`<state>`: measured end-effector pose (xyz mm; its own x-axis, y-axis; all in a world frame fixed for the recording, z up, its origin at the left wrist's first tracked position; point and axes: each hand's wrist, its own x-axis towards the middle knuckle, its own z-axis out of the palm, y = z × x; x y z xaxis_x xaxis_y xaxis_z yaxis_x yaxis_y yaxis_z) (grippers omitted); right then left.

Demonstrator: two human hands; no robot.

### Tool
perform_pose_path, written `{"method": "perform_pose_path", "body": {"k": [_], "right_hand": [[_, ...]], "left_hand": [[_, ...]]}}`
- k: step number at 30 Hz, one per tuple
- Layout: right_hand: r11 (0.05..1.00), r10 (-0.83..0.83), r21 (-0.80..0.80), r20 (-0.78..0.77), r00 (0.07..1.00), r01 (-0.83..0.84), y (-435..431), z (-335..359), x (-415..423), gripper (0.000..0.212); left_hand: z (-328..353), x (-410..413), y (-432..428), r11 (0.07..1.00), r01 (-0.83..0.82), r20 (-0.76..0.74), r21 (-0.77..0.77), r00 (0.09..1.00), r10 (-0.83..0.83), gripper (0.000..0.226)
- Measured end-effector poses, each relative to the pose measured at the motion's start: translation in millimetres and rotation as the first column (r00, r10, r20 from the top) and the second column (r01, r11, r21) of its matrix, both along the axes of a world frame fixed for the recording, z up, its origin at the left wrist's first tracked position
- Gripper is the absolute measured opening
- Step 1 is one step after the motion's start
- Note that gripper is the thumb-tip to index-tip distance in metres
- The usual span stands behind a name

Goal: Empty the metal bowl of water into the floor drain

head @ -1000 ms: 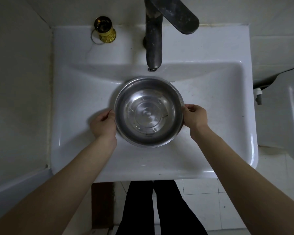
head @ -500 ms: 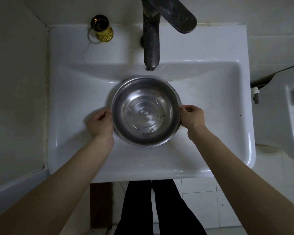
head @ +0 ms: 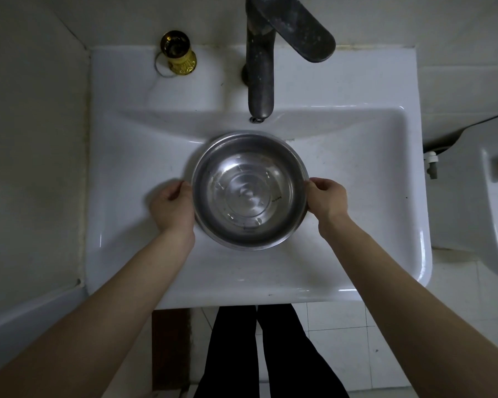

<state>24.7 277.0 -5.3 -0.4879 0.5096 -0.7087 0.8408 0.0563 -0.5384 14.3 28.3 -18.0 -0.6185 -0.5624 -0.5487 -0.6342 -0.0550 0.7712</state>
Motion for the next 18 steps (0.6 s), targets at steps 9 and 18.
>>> {"method": "perform_pose_path", "body": {"k": [9,18], "right_hand": [[0.997,0.069,0.043,-0.086,0.994,-0.065,-3.8,18.9,4.0,0.052],[0.99,0.125,0.082,-0.165,0.978,-0.113,-7.5,44.6,8.0,0.049]], "left_hand": [[17.0,-3.3,-0.4,0.995,0.065,-0.062,-0.08,0.996,-0.07,0.031],[50.2,-5.3,1.4,0.98,0.145,-0.199,-0.137,0.965,-0.171,0.026]]}}
